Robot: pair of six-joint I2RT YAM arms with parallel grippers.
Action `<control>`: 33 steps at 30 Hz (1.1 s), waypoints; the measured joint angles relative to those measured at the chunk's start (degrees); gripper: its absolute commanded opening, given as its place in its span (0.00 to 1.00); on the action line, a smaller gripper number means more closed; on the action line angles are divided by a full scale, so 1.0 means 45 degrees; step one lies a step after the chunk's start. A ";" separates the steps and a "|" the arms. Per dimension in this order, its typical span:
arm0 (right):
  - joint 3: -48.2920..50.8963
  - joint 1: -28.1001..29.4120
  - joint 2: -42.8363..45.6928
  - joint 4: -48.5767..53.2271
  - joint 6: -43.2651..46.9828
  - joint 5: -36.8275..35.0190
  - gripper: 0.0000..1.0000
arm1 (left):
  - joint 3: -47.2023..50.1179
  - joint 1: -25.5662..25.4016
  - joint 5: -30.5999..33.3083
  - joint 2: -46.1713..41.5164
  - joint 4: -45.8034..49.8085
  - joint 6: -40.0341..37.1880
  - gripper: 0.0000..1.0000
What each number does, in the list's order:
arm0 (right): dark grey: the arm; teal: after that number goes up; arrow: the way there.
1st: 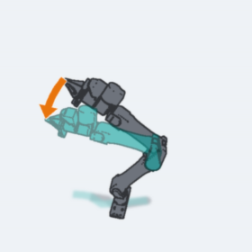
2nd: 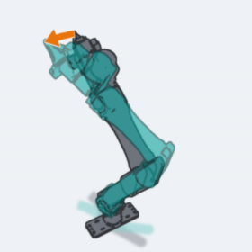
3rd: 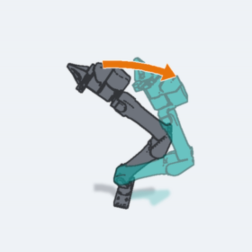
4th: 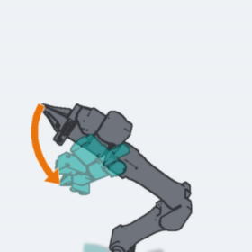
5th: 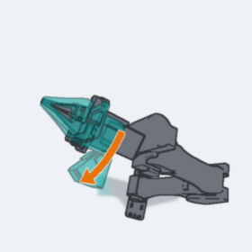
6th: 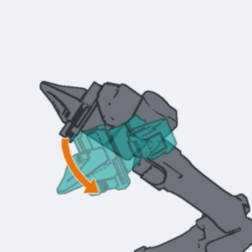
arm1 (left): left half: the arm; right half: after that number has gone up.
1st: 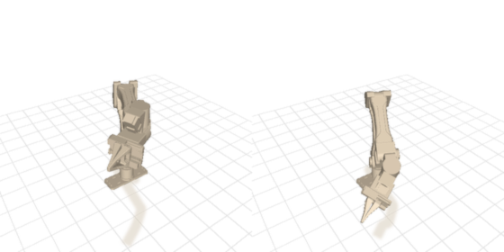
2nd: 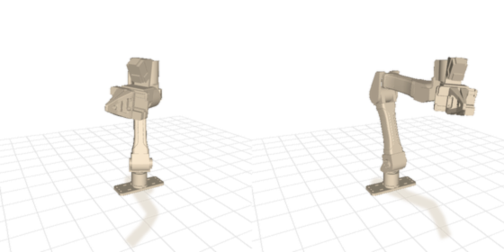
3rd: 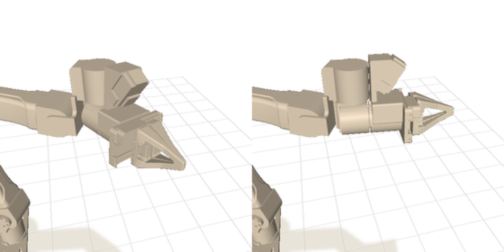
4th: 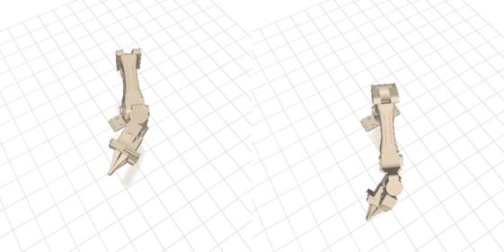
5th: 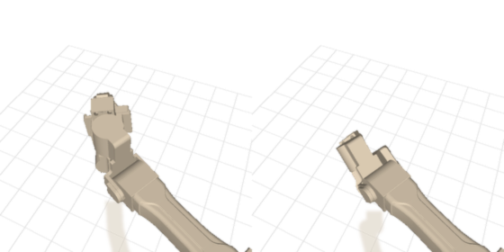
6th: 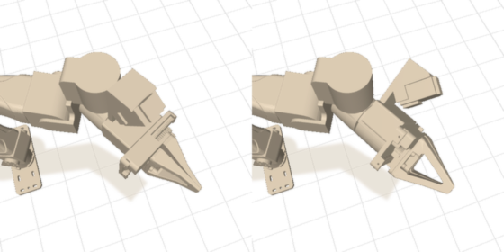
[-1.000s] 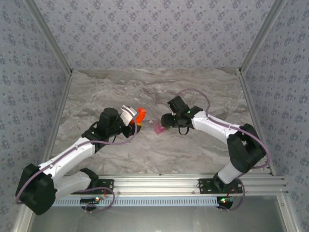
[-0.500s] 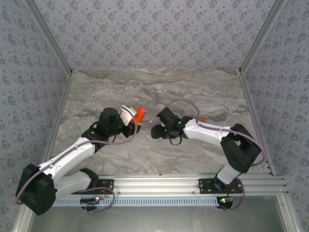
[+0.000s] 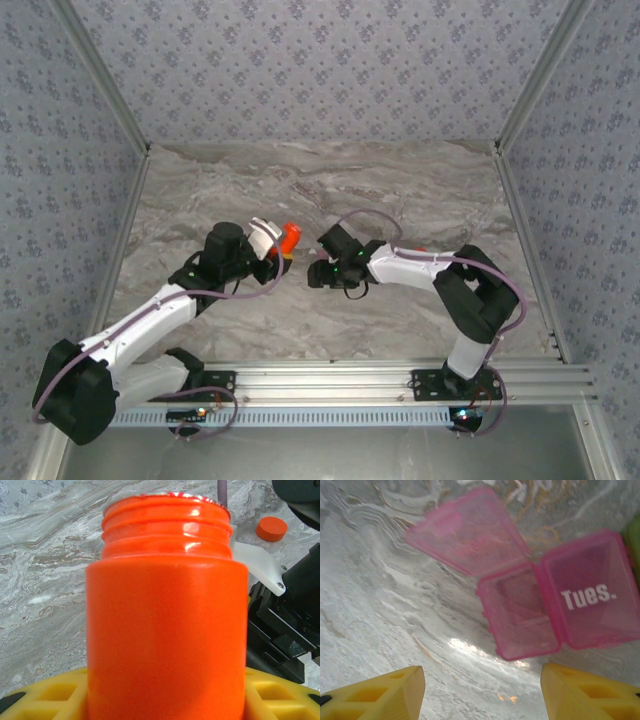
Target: Sort the pills into containers
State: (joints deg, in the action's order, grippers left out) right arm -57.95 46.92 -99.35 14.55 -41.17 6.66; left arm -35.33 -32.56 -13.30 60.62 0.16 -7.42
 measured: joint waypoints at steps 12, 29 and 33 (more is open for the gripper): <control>-0.0325 0.0000 -0.0476 -0.0151 0.0000 0.0068 0.65 | 0.0000 0.0068 -0.0092 -0.0005 0.0000 0.0000 0.00; 0.0238 -0.0816 0.1710 0.0223 0.0010 0.0685 0.65 | -0.0034 0.0083 -0.0223 0.0049 0.0359 -0.0301 0.00; 0.0486 -0.2123 0.3235 0.0636 0.0355 0.0699 0.65 | -0.0287 0.0092 -0.0505 0.0573 0.0874 -0.0573 0.00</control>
State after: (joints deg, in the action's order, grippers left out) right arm -55.77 37.36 -84.79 17.41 -39.57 9.80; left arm -36.62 -32.14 -15.57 63.20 4.10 -10.00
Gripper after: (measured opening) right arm 0.651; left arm 0.535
